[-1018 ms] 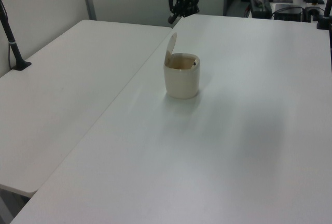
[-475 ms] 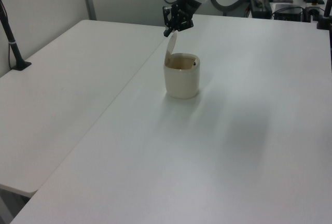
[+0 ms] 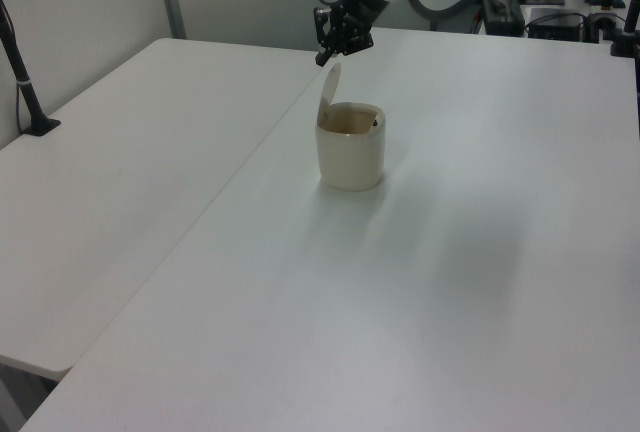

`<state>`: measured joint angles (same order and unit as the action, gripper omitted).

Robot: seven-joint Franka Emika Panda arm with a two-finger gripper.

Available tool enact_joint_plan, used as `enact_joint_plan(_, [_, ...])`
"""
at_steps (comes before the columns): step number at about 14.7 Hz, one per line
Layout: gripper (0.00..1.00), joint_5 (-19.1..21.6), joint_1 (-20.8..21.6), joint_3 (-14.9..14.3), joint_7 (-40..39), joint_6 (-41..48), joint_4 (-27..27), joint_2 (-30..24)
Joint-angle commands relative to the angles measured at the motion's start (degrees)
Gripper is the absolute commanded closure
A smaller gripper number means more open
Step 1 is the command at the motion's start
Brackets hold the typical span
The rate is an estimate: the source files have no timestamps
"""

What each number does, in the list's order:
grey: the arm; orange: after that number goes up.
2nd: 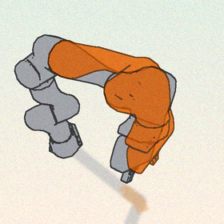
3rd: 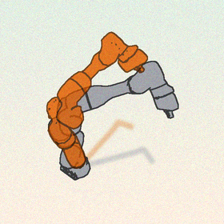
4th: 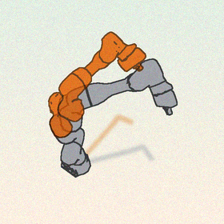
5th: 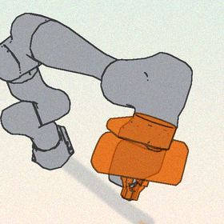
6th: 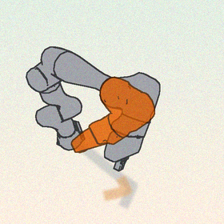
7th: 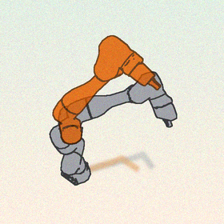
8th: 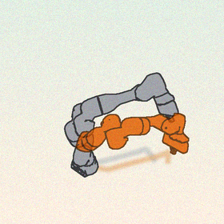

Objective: Close the trash bin
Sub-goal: 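Move the gripper down toward the raised lid of the bin, then push the raised lid down onto the bin rim with the gripper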

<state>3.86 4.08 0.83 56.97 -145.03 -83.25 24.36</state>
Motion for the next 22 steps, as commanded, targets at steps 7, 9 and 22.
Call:
enact_joint_plan(7, [1.00,-1.8,1.4,-1.1,-1.5,0.0,-9.9,-6.9])
enact_joint_plan(9, [1.00,-1.8,1.5,-1.1,-1.9,0.0,-12.0,-8.3])
enact_joint_plan(22, [1.00,-1.8,1.0,-1.0,-7.7,1.6,-16.4,-8.4])
